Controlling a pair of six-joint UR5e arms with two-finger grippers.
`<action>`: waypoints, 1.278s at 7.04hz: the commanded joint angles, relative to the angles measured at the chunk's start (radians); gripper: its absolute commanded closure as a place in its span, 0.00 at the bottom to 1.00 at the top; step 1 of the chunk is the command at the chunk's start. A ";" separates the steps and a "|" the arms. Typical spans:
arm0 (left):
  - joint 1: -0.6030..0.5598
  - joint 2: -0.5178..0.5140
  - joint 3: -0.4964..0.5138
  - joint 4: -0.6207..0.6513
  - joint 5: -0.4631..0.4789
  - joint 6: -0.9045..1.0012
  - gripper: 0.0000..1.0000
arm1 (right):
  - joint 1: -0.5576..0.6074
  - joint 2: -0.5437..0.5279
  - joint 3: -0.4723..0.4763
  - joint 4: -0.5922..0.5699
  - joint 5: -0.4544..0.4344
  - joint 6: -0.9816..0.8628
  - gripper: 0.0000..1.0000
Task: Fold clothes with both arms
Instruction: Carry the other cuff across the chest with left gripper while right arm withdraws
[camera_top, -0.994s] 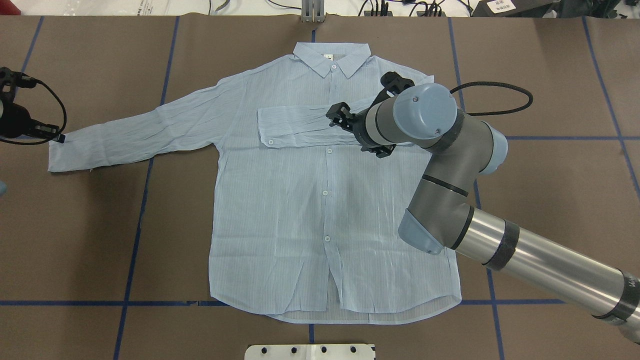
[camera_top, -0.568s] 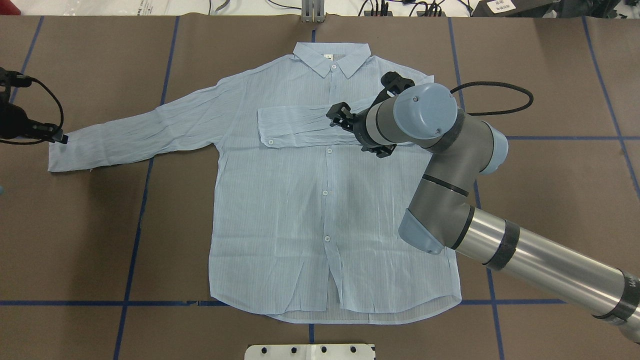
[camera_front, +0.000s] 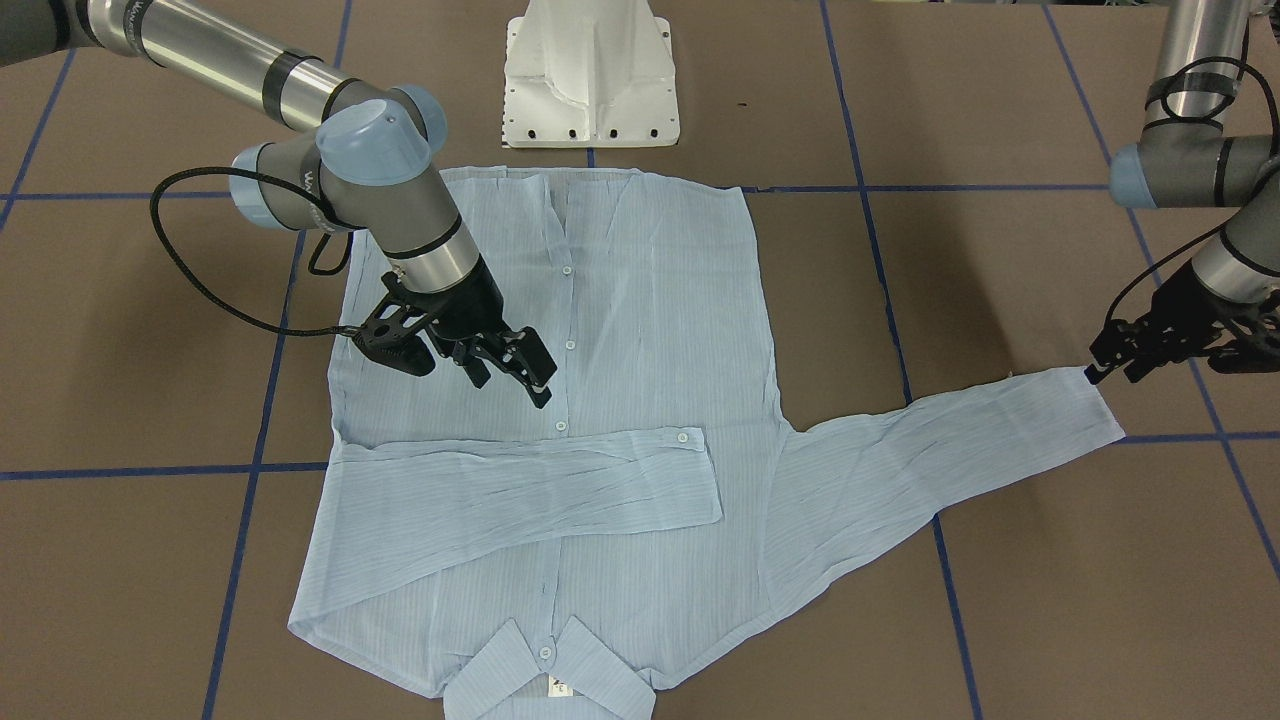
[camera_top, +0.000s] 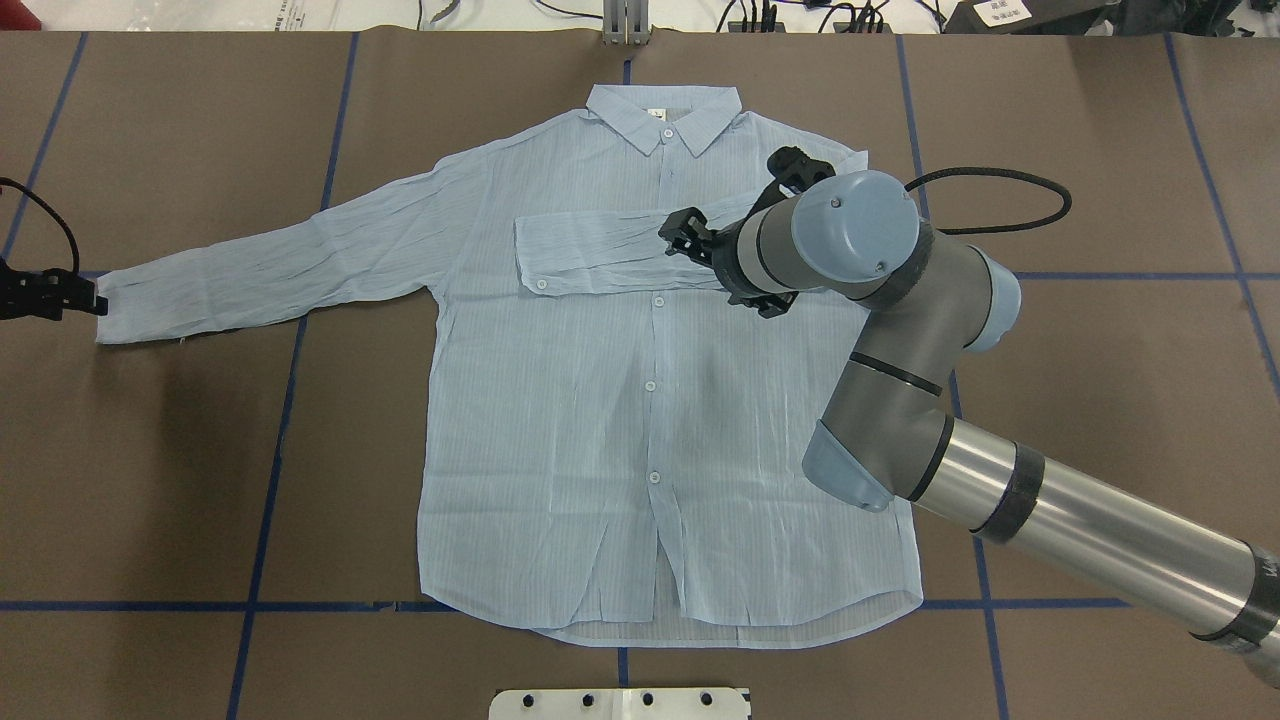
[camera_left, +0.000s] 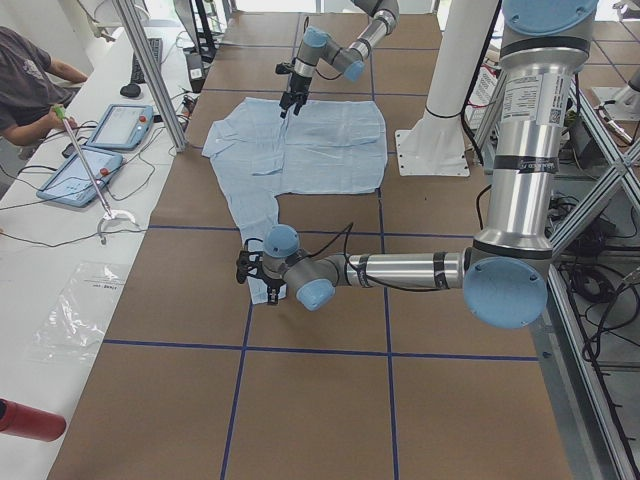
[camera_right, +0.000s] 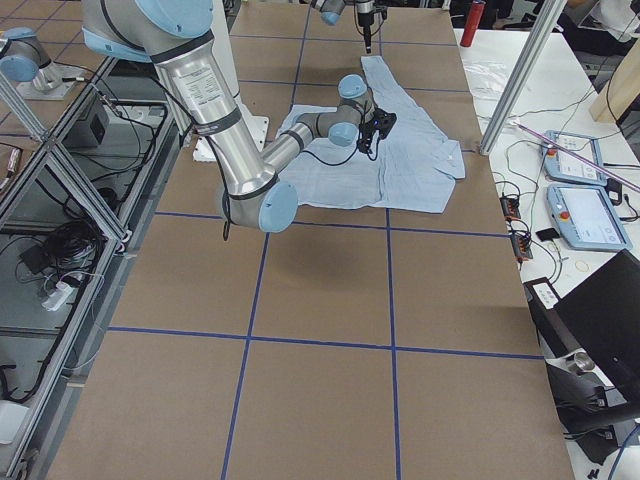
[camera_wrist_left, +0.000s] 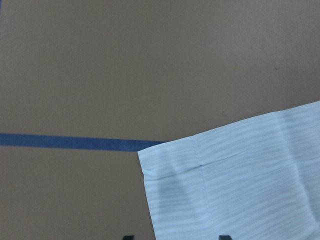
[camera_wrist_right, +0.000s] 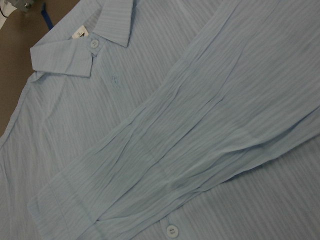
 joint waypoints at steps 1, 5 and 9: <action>0.002 0.008 -0.004 -0.025 -0.001 -0.098 0.36 | 0.000 -0.010 0.004 0.000 -0.005 0.000 0.01; 0.047 -0.005 0.030 -0.069 -0.001 -0.238 0.37 | -0.002 -0.019 0.009 0.000 -0.022 0.000 0.01; 0.069 -0.003 0.047 -0.083 -0.001 -0.246 0.42 | -0.006 -0.021 0.010 0.000 -0.047 0.000 0.01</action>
